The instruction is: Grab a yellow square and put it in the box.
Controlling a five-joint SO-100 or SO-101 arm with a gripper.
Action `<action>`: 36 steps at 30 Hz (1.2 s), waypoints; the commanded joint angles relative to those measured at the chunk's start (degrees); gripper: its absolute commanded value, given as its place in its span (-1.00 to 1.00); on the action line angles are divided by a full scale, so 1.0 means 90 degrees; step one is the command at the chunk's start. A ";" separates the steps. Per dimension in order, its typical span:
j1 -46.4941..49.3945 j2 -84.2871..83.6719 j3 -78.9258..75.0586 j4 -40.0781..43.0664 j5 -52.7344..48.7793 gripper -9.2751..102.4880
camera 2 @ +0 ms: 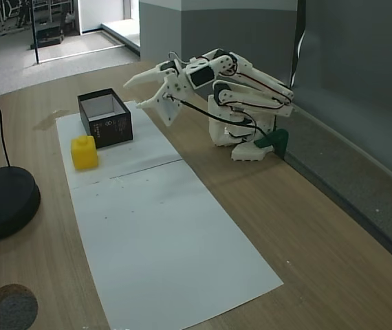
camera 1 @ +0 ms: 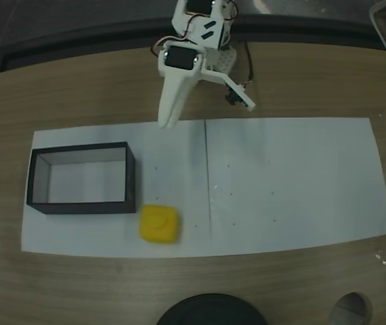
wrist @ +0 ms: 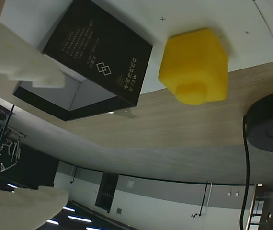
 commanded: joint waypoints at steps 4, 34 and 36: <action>-0.0107 0.0088 -0.0664 -0.0234 0.0000 -0.48; -0.0742 -1.1729 -1.0225 0.3926 -0.0527 -0.07; -0.0732 -1.2197 -1.0625 0.3984 -0.0527 -0.07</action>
